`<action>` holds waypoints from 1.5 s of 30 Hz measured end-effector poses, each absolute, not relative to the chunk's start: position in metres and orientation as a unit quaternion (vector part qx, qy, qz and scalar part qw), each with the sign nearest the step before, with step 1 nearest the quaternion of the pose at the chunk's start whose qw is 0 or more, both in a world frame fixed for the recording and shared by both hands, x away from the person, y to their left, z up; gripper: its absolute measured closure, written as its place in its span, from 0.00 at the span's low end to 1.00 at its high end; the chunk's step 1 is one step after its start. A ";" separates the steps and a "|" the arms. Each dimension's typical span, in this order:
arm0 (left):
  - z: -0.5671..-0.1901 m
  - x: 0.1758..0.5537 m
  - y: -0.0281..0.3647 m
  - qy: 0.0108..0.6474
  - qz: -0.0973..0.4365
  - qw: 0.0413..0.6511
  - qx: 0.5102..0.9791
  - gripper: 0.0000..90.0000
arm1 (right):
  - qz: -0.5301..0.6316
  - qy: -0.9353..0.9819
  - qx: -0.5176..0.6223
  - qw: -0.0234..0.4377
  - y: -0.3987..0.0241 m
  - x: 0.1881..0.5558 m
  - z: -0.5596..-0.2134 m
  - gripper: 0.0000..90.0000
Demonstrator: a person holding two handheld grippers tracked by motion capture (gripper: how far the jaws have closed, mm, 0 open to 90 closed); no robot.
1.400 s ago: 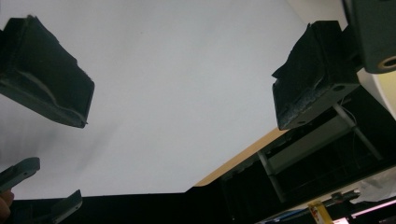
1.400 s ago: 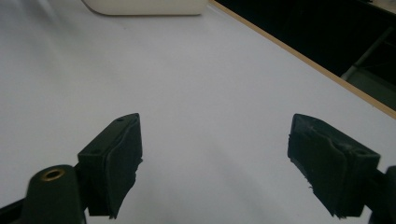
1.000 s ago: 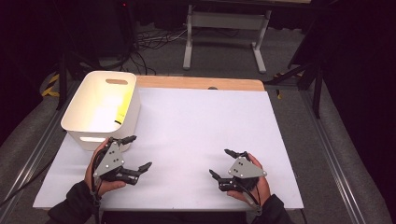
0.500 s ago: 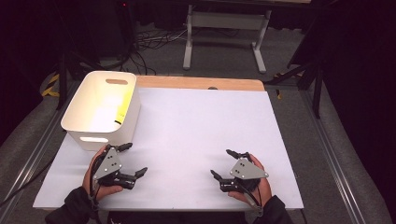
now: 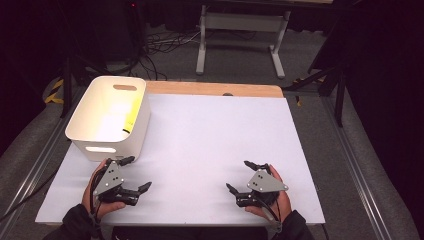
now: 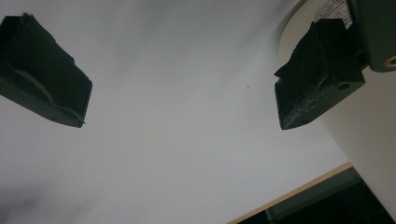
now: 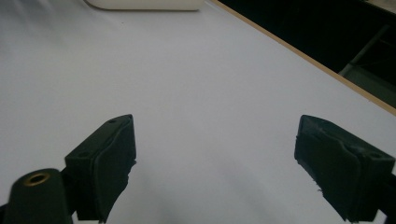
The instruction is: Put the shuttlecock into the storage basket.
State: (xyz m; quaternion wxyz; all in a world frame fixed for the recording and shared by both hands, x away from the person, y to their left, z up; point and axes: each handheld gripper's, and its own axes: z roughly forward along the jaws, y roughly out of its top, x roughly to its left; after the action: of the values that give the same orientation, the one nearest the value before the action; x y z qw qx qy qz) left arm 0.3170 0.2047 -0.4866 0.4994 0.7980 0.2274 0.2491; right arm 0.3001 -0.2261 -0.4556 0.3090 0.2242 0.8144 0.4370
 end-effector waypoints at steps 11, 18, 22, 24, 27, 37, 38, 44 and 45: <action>-0.487 0.314 0.205 0.224 0.249 0.498 0.800 0.05 | 0.434 0.818 0.215 0.310 -0.221 0.300 -0.458 0.15; -0.486 0.314 0.205 0.222 0.254 0.495 0.800 0.05 | 0.434 0.818 0.210 0.314 -0.218 0.298 -0.457 0.15; -0.485 0.314 0.204 0.222 0.253 0.498 0.799 0.05 | 0.432 0.818 0.210 0.316 -0.219 0.297 -0.457 0.15; -0.485 0.314 0.203 0.221 0.253 0.496 0.800 0.05 | 0.433 0.817 0.210 0.317 -0.219 0.296 -0.457 0.15; -0.484 0.313 0.202 0.218 0.256 0.494 0.802 0.05 | 0.434 0.816 0.211 0.318 -0.220 0.296 -0.457 0.15; -0.485 0.314 0.205 0.222 0.252 0.494 0.802 0.05 | 0.438 0.817 0.209 0.312 -0.218 0.301 -0.457 0.15; -0.485 0.314 0.205 0.224 0.252 0.495 0.801 0.05 | 0.437 0.817 0.209 0.312 -0.218 0.301 -0.457 0.15; -0.485 0.313 0.207 0.225 0.252 0.494 0.801 0.05 | 0.447 0.813 0.211 0.309 -0.218 0.302 -0.456 0.14; -0.485 0.313 0.207 0.228 0.251 0.495 0.800 0.06 | 0.447 0.812 0.213 0.310 -0.218 0.303 -0.456 0.14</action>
State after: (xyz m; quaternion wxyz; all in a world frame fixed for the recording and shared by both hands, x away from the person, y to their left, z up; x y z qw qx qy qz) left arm 0.3132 0.2069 -0.4849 0.4948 0.8001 0.2278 0.2515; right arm 0.3027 -0.2179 -0.4556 0.3100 0.2132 0.8115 0.4470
